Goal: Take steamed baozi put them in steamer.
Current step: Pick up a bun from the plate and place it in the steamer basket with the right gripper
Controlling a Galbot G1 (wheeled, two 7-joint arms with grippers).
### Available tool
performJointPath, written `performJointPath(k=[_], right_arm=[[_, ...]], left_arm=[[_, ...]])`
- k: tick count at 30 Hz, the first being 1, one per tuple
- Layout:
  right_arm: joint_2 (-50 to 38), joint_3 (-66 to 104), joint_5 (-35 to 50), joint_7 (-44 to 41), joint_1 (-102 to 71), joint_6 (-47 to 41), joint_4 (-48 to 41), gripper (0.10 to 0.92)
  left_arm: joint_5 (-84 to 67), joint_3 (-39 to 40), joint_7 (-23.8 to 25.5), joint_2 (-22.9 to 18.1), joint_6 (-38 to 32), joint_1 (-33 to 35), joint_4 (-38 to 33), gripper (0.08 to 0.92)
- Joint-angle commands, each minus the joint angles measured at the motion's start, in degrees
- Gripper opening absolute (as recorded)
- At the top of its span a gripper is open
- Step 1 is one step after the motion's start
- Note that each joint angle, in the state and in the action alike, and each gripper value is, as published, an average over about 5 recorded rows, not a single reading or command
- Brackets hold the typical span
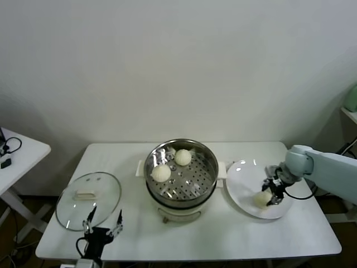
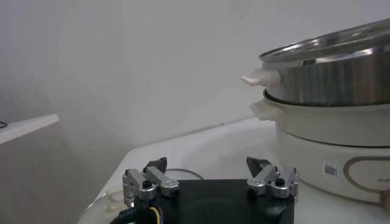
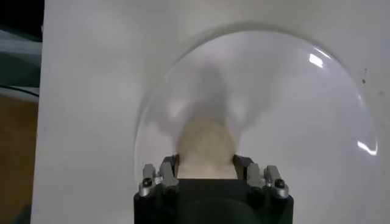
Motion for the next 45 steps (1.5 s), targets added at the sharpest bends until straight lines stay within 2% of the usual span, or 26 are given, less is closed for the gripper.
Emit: performJointPath(k=[1, 6, 10, 14, 20, 24, 32, 45], right_arm=[[-0.4, -11.4, 3.3, -2.4, 16.9, 3.8, 3.5, 0.611], [2.6, -21.9, 7.4, -5.8, 34.3, 9.6, 6.9, 0.611], [7.7, -21.8, 12.7, -7.8, 43.9, 11.6, 7.7, 0.616], [13.2, -16.2, 15.5, -8.3, 46.2, 11.9, 8.7, 0.625], [19.7, -7.2, 14.7, -5.9, 43.7, 10.7, 14.7, 0.628], [24.1, -5.3, 10.4, -4.1, 39.6, 11.8, 17.6, 0.627], [32.2, -5.6, -5.7, -2.8, 30.3, 20.2, 19.5, 0.612], [37.3, -6.8, -13.4, -1.9, 20.2, 22.7, 15.2, 0.611]], left_arm=[[0.1, -0.1, 0.0, 0.0, 0.1, 0.1, -0.2, 0.823], [0.2, -0.3, 0.1, 0.1, 0.2, 0.4, -0.7, 0.823], [0.2, -0.4, 0.2, 0.0, 0.4, 0.4, -1.2, 0.823], [0.2, -0.3, 0.2, 0.0, 0.4, 0.4, -1.5, 0.823], [0.1, -0.3, 0.3, 0.0, 0.4, 0.7, -2.2, 0.823], [0.0, -0.3, 0.2, -0.1, 0.3, 0.9, -2.5, 0.823], [-0.1, -0.3, 0.1, -0.2, 0.1, 1.2, -2.4, 0.823], [-0.1, -0.3, 0.0, -0.5, -0.1, 1.3, -1.9, 0.823]])
